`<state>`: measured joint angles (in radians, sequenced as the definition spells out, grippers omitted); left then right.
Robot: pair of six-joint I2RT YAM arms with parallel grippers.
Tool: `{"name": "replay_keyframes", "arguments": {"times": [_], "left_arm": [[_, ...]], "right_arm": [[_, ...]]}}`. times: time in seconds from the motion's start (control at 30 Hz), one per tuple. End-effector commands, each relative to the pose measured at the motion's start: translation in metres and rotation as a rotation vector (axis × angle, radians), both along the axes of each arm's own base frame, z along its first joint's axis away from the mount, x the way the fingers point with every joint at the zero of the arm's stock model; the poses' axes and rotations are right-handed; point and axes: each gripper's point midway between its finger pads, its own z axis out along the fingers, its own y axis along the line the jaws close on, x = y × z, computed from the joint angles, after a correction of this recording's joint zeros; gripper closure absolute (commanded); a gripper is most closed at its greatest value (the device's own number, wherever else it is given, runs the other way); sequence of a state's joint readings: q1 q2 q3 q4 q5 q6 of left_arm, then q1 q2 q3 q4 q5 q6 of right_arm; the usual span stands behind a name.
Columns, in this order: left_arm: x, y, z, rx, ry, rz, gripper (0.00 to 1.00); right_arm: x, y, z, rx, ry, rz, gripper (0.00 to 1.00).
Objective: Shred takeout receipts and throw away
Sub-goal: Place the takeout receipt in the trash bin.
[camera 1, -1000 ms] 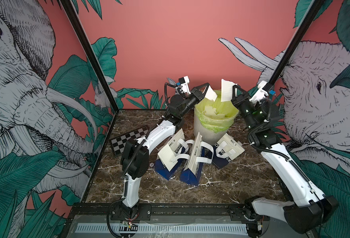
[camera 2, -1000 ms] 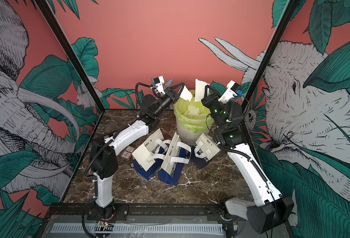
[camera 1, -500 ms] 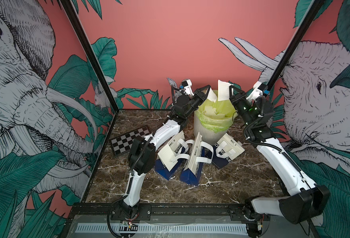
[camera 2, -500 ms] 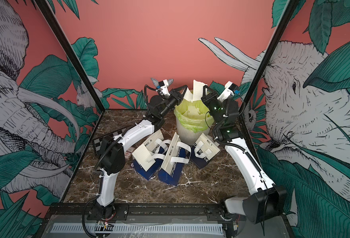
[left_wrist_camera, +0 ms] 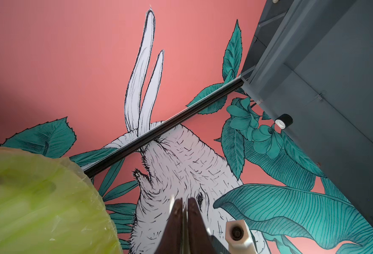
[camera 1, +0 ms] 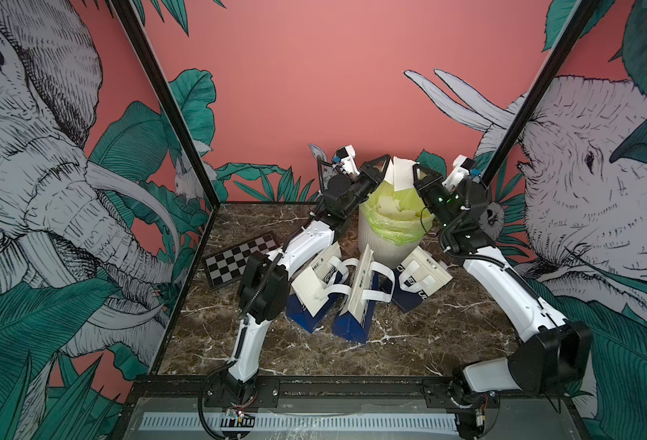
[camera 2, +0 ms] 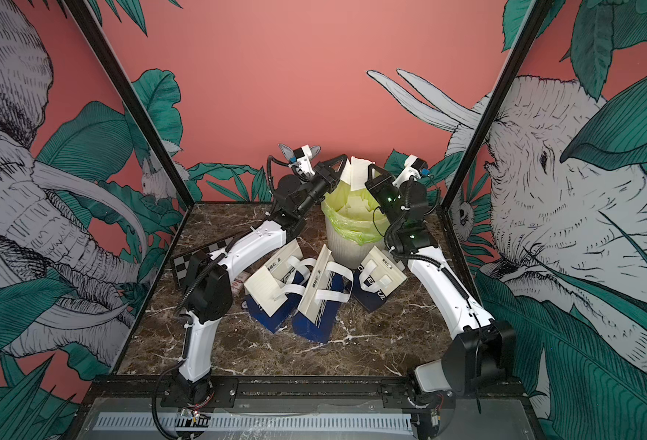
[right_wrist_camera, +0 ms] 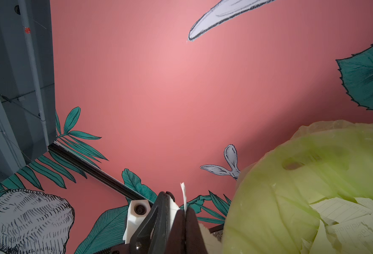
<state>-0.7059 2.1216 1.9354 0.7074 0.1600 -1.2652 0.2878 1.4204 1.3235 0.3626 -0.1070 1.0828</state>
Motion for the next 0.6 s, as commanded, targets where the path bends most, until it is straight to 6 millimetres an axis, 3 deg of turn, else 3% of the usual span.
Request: {"name": "replay_keyframes", "arguments": {"times": [0.0, 0.57], "left_arm": [[-0.018, 0.0, 0.031, -0.063, -0.043, -0.027, 0.9], [-0.007, 0.004, 0.017, -0.024, -0.018, 0.045, 0.8]], "right_arm": [[-0.011, -0.004, 0.043, 0.139, -0.093, 0.024, 1.0], [-0.03, -0.015, 0.053, 0.058, -0.146, -0.028, 1.0]]}}
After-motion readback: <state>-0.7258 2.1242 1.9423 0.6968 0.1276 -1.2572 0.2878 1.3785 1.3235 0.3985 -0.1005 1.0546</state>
